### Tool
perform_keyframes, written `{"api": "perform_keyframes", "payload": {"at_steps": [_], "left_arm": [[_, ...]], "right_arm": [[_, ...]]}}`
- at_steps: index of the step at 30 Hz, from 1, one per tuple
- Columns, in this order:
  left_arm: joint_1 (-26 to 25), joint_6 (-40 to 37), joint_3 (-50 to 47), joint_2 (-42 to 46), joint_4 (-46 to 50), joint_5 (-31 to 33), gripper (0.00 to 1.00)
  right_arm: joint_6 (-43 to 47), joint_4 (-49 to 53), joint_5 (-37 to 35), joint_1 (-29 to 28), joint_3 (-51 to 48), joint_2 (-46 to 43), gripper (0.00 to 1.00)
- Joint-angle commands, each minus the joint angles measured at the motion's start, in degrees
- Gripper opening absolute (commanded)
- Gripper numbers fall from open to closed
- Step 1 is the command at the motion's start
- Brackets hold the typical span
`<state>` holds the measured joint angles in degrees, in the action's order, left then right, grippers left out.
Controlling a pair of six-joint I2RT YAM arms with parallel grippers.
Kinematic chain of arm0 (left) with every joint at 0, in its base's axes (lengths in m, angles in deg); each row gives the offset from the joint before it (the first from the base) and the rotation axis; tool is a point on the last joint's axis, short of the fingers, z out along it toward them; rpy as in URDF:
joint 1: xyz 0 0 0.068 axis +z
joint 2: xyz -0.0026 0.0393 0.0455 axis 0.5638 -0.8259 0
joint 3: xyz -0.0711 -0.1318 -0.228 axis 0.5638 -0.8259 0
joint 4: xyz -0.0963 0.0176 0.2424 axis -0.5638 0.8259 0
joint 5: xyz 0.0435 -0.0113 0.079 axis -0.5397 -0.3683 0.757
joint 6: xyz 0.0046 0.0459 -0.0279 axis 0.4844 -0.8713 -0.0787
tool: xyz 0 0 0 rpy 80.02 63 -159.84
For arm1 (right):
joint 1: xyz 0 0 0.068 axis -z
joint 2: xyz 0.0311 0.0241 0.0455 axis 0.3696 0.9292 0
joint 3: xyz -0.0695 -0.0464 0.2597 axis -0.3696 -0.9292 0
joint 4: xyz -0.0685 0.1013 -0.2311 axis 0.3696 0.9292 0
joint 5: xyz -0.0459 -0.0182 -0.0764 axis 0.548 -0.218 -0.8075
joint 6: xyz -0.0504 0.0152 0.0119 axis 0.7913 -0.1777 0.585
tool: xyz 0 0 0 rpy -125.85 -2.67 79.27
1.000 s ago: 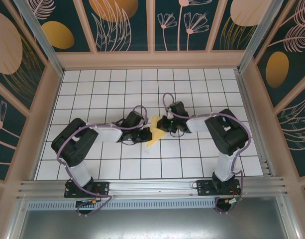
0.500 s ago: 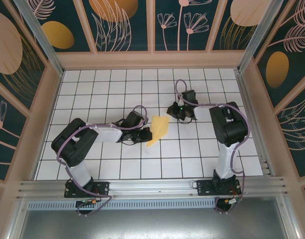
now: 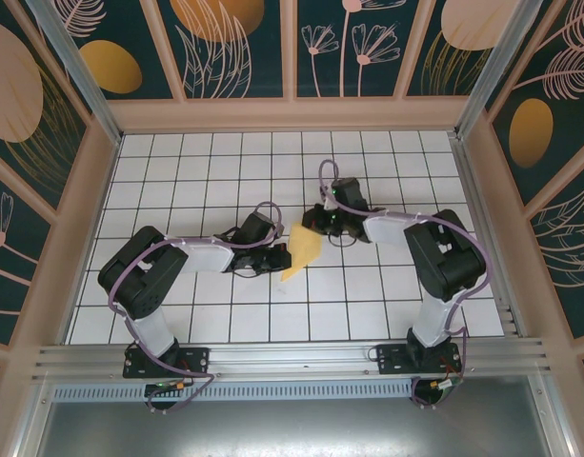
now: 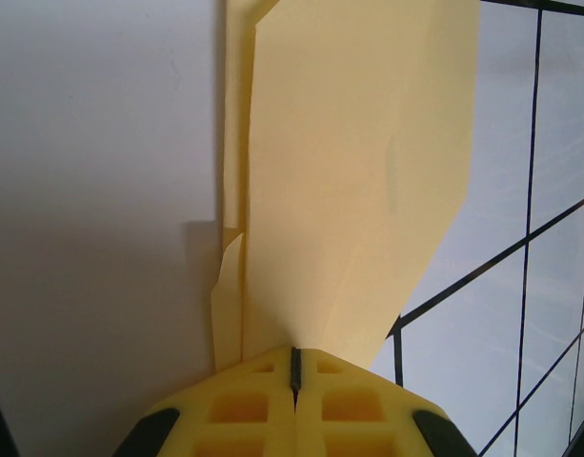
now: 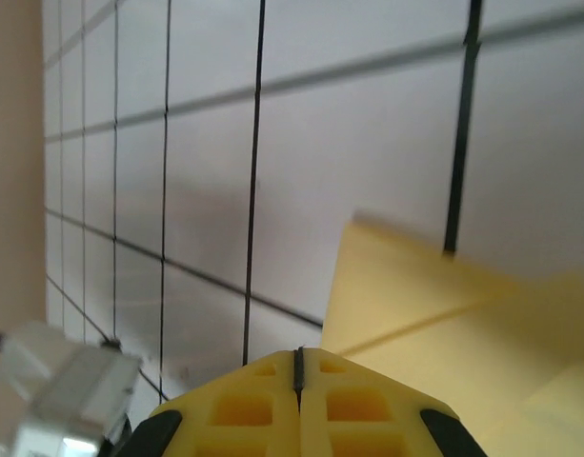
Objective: Fold a paper plane with a square sheet of paper (pick it up from the middle)
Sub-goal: Fourth fold the wing at the center of the table.
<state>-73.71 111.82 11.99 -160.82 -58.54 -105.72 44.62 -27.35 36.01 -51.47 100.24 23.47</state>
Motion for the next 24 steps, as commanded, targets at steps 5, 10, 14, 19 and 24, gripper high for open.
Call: {"api": "perform_keyframes", "payload": {"at_steps": [5,10,14,19,24], "left_arm": [[0.3,-1.2,-2.5,-1.4,7.9,5.6,0.0],[0.4,-0.5,-2.0,0.2,7.1,3.7,0.0],[0.3,-0.3,-0.3,1.7,8.5,2.9,0.0],[0.4,1.1,4.3,5.0,8.8,-1.2,0.04],[0.5,1.7,8.0,3.3,7.8,-2.8,0.05]], "right_arm": [[-2.5,-4.8,0.5,-0.7,-5.0,3.5,0.03],[-2.3,-4.0,-0.5,-0.3,-5.8,5.7,0.01],[-2.5,-4.5,-1.0,-0.1,-7.0,5.8,0.01],[-2.6,-5.1,-0.8,-0.1,-8.0,5.3,0.01],[-2.6,-5.2,-0.8,-0.1,-7.9,5.0,0.01]]}}
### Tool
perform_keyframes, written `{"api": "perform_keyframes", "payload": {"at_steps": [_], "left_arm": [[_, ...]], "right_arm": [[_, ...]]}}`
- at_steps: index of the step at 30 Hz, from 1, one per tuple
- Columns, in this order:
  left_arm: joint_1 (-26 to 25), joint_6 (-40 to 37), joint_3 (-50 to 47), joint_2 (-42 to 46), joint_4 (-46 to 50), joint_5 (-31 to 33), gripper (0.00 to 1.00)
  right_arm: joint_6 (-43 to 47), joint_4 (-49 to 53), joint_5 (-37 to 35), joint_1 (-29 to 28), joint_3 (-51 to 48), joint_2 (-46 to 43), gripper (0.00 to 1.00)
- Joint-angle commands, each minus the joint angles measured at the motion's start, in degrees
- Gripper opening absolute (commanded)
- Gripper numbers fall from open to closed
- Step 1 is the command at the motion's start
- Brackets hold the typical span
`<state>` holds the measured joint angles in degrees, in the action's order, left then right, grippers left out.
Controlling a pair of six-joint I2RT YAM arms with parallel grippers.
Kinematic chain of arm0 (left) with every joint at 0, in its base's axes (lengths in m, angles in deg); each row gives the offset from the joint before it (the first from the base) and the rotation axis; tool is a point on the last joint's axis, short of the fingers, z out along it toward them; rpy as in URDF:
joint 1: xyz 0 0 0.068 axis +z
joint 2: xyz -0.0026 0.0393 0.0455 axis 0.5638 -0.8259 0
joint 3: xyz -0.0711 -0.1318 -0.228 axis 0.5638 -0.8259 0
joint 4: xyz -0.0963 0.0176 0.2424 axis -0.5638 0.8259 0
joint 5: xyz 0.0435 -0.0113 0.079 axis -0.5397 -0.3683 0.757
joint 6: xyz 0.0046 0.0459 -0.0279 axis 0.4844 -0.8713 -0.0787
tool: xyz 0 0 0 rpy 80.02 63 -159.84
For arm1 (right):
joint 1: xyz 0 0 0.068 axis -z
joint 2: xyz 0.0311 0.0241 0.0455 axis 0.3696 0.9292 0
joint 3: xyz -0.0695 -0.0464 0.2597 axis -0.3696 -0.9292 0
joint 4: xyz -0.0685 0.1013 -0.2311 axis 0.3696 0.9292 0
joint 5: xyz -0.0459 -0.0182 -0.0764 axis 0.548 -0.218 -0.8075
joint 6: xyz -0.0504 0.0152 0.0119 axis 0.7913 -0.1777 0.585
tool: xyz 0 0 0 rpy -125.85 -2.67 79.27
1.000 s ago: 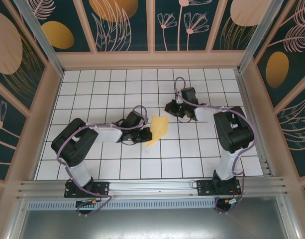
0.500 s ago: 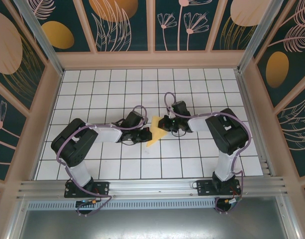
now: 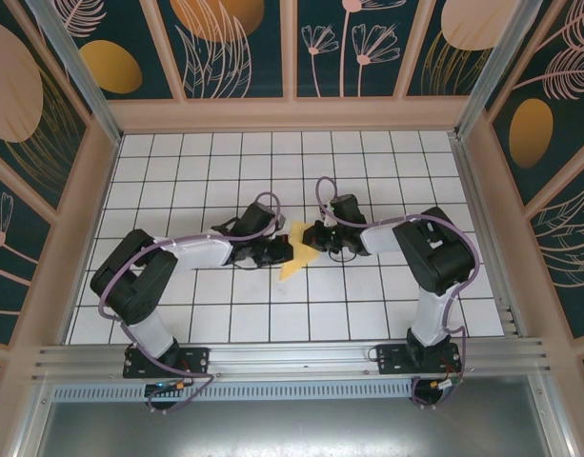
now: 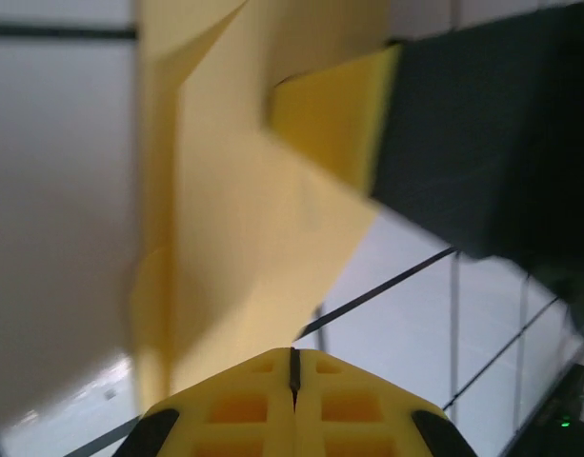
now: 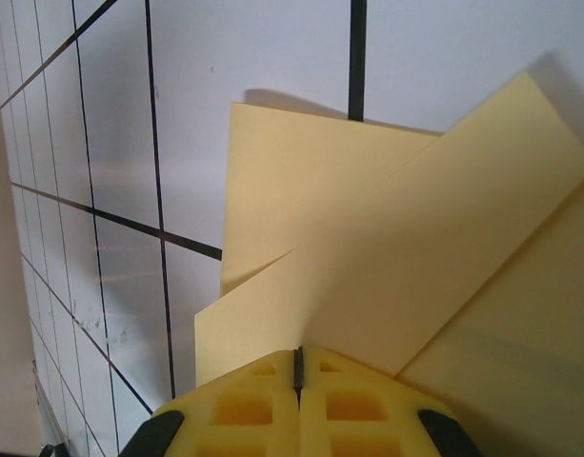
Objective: Fold a paper plane with a square sheet of paper (pick it up from the middle)
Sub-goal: Fourth fold the wing at the center of the table.
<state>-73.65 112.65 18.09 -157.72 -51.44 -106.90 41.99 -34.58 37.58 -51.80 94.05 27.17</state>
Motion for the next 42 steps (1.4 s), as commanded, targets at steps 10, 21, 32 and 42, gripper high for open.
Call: {"api": "perform_keyframes", "payload": {"at_steps": [10,21,32,42], "left_arm": [[0.5,0.1,3.1,-9.8,-2.9,-6.5,0.06],[0.6,-1.0,-7.7,-6.1,0.1,-4.2,0.05],[0.6,-0.6,-16.3,-0.7,-0.4,-6.5,0.05],[0.6,1.6,-23.5,5.1,-2.8,-7.1,0.06]], "right_arm": [[-0.1,2.2,-2.6,0.2,-1.8,1.8,0.01],[0.4,2.9,-3.0,0.3,-1.5,1.7,0.01],[0.8,3.1,-2.8,0.5,-1.3,1.8,0.01],[0.9,3.3,-3.0,0.5,-1.3,1.8,0.01]]}}
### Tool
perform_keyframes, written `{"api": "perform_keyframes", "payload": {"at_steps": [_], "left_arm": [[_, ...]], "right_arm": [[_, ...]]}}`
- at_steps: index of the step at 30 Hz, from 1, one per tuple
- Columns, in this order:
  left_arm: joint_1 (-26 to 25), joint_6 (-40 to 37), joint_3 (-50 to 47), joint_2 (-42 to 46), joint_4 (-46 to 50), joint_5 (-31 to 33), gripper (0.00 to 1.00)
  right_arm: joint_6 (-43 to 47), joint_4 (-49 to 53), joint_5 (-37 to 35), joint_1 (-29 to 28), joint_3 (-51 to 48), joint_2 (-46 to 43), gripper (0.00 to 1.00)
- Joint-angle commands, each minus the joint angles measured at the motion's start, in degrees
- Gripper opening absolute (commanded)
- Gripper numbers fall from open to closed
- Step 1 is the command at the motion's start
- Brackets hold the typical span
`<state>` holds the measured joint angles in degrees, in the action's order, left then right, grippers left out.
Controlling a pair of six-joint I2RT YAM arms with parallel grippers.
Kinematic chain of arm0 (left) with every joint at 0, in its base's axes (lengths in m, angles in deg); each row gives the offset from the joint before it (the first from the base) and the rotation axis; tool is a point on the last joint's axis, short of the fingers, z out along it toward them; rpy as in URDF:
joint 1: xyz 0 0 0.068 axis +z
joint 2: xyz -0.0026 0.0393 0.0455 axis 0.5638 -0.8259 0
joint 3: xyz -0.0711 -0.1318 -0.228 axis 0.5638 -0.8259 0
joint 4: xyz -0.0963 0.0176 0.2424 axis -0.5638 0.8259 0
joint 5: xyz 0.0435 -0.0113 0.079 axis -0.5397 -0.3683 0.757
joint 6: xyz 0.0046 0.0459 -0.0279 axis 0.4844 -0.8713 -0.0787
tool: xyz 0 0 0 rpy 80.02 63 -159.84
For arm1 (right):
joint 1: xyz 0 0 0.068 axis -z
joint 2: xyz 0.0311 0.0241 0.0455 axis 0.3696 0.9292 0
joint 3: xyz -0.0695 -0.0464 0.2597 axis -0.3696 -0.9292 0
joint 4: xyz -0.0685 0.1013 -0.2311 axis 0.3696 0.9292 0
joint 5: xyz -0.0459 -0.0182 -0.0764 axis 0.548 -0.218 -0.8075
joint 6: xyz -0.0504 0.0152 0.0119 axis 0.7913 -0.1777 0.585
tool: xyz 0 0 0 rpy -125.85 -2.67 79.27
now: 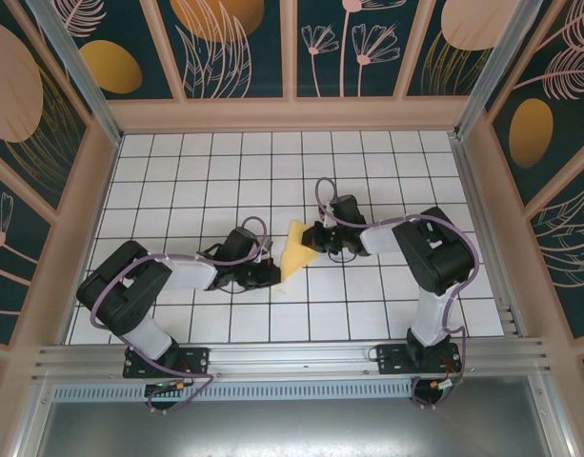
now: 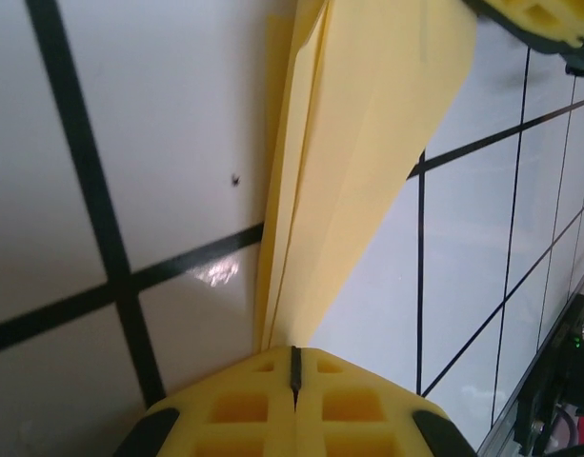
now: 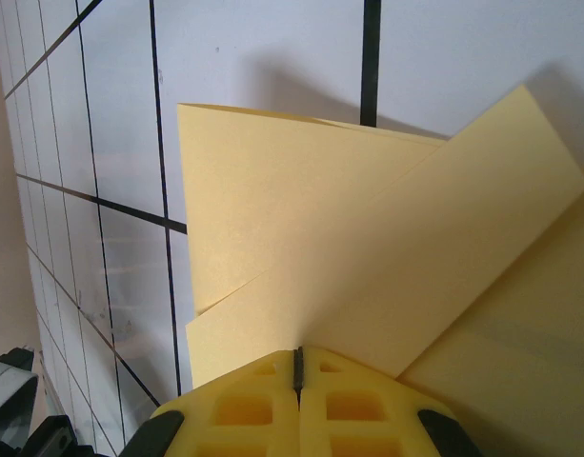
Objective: Fold a paper plane with a square sheet of paper (pick it up from the middle)
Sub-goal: Fourth fold the wing at the center of the table.
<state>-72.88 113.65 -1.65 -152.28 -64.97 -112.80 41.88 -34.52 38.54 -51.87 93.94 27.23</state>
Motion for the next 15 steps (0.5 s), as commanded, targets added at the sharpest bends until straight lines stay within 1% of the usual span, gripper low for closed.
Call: {"api": "perform_keyframes", "payload": {"at_steps": [1,6,11,13,15], "left_arm": [[-0.1,0.5,-3.8,0.2,11.2,-1.1,0.06],[-0.1,0.6,-3.0,5.1,12.8,-0.9,0.06],[-0.1,0.2,2.4,10.7,15.0,1.9,0.07],[-0.2,0.2,4.9,10.8,13.8,2.1,0.08],[-0.1,-0.1,7.9,8.9,11.9,2.5,0.08]], "right_arm": [[0.9,3.3,-3.9,0.5,-1.1,1.7,0.01],[1.2,3.5,-3.4,0.5,-0.8,1.7,0.02],[2.5,3.8,-2.7,-0.4,-0.7,1.4,0.02],[2.9,4.2,-2.6,-0.7,-0.6,1.4,0.02],[2.9,4.2,-2.8,-0.9,-0.8,1.4,0.02]]}}
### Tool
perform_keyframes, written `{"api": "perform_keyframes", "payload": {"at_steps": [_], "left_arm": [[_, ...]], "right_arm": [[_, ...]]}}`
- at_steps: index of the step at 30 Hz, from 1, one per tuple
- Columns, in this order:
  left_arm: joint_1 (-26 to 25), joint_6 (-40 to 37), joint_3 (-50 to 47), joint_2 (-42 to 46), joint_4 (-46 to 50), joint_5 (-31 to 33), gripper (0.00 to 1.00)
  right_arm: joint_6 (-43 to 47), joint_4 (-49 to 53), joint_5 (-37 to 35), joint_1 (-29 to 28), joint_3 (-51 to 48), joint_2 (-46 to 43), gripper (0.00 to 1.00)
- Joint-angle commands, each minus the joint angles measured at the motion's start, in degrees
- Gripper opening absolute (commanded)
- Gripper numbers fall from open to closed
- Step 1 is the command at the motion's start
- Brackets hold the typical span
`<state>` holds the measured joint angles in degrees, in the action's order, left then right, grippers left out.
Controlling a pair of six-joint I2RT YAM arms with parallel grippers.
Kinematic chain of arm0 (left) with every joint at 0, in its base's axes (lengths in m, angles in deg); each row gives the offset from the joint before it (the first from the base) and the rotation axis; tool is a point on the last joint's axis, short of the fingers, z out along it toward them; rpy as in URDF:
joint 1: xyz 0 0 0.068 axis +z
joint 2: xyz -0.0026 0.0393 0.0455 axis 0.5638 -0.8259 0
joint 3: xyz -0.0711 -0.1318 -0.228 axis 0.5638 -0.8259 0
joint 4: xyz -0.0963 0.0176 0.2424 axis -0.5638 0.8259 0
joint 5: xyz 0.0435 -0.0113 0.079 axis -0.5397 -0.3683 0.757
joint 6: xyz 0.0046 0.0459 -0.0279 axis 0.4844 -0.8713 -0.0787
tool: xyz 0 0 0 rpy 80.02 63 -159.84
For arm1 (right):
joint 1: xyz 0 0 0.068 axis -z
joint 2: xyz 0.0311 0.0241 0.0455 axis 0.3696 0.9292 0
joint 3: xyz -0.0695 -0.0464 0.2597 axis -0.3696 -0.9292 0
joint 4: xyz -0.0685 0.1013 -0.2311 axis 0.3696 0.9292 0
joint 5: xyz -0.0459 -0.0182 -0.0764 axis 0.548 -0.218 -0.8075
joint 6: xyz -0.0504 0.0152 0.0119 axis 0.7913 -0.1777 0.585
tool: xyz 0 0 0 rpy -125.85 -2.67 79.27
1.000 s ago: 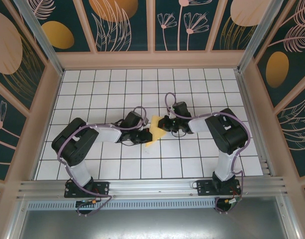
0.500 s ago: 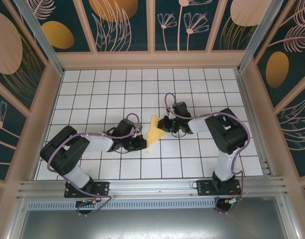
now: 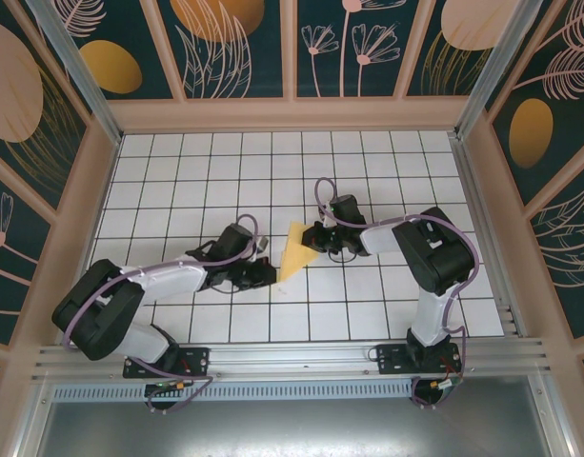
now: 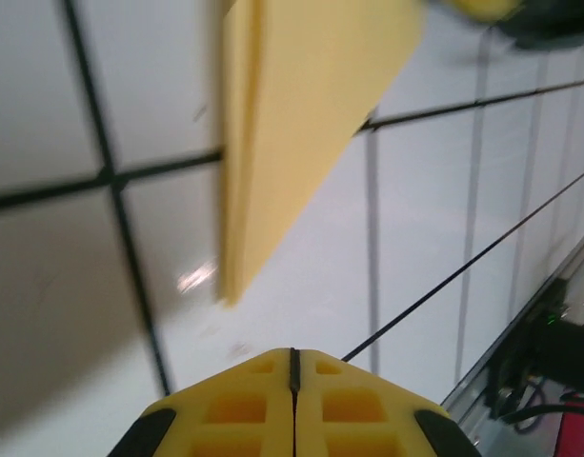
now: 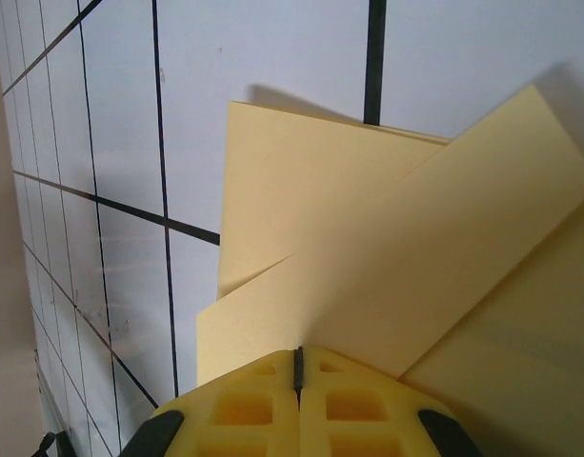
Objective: Fold a paper plane with a square sheet of paper (pick it up from the middle)
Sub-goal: Fourth fold the wing at the center of the table.
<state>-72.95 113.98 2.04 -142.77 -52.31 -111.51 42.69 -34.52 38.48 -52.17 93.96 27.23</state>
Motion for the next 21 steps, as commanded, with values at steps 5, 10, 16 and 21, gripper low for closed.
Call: {"api": "perform_keyframes", "payload": {"at_steps": [5,10,16,21], "left_arm": [[-0.1,-2.6,14.9,-11.8,-1.4,2.4,0.05],[0.0,-3.2,20.7,-20.7,-0.2,3.4,0.06],[0.0,-4.5,17.6,-24.2,-2.2,-2.5,0.09],[0.0,-7.3,13.2,-22.1,4.0,0.2,0.1]], "right_arm": [[1.4,3.7,-3.0,-0.5,-0.7,2.0,0.02],[1.4,4.5,-3.8,-0.6,-0.5,1.8,0.02],[1.8,5.5,-4.8,-0.5,-0.6,1.4,0.02],[2.0,5.8,-5.1,-0.5,-0.8,1.7,0.02]]}}
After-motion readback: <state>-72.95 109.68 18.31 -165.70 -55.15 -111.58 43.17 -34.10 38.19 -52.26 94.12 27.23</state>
